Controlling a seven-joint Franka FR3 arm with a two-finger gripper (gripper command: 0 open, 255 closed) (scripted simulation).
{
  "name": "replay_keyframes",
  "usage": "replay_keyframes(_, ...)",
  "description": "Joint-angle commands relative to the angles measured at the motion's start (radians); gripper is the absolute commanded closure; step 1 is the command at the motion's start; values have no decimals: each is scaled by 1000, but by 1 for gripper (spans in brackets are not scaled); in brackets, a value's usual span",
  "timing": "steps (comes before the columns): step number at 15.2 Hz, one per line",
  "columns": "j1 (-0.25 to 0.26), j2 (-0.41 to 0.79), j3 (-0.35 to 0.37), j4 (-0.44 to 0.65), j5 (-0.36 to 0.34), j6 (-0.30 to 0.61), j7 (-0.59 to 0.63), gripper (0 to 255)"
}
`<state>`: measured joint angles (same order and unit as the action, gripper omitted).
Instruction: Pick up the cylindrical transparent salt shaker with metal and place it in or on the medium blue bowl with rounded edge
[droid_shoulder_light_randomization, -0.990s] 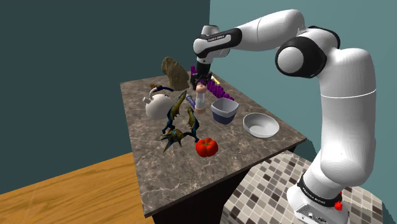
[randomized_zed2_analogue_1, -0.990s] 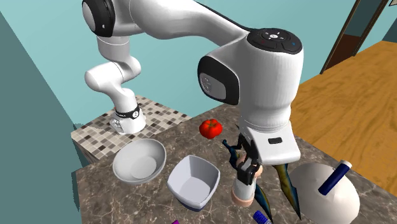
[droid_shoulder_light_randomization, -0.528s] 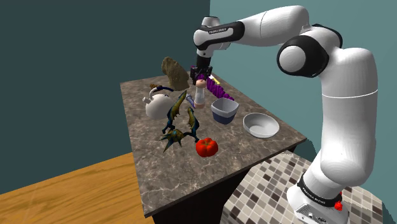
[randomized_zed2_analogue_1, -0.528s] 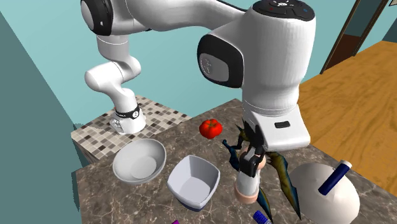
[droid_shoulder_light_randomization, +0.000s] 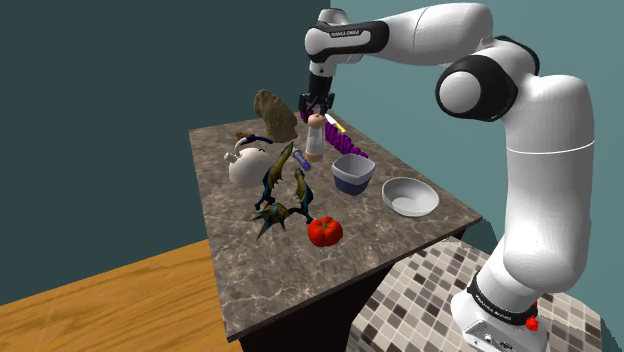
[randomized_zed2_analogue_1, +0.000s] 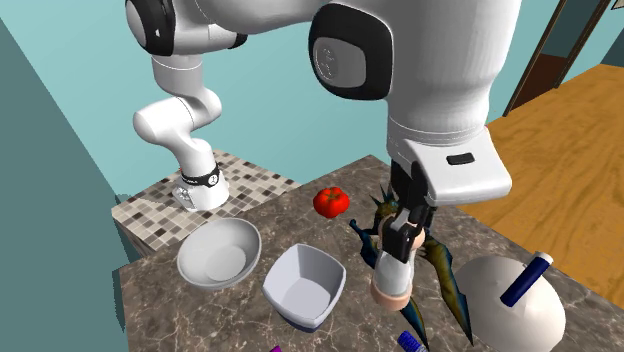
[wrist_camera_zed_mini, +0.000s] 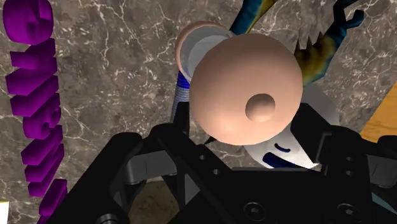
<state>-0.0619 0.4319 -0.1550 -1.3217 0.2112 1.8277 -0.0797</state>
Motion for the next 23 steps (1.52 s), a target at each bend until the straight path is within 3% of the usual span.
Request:
replay_keyframes(1, -2, 1, 0, 29, -1, -28, 4, 255)
replay_keyframes(14, -20, 50, 0, 275, 1, -223, 31, 255)
replay_keyframes(18, -34, -104, -18, 100, -12, -208, -14, 255)
replay_keyframes(23, -58, -259, -42, -45, -30, -225, -66, 255)
